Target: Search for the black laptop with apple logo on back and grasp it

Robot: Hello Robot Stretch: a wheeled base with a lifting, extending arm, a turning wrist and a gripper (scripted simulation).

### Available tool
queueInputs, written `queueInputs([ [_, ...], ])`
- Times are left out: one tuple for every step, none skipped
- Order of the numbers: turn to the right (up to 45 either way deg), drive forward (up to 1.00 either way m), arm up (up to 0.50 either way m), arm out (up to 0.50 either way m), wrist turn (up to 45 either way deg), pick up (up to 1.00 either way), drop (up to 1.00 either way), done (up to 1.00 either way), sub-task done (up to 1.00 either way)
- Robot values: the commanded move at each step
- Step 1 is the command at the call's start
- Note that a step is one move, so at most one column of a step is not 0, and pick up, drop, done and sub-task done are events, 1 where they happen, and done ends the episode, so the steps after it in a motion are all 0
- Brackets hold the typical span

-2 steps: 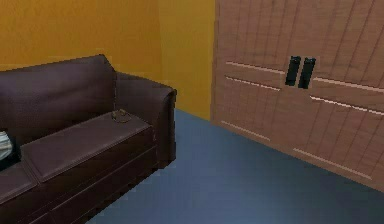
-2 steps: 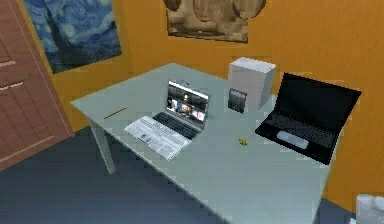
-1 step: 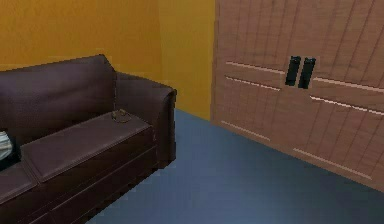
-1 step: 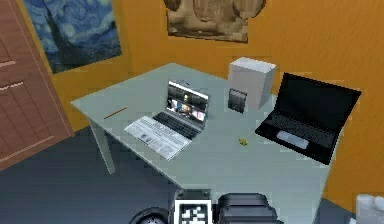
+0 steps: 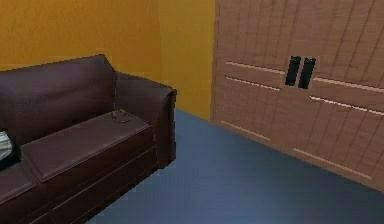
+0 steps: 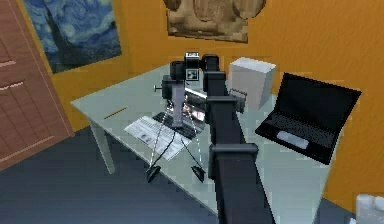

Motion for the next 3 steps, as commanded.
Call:
queueInputs([
  [0.0,0.00,0.00,0.00,45.0,0.00,0.00,0.00,0.00],
  [0.0,0.00,0.00,0.00,45.0,0.00,0.00,0.00,0.00],
  [0.0,0.00,0.00,0.00,45.0,0.00,0.00,0.00,0.00],
])
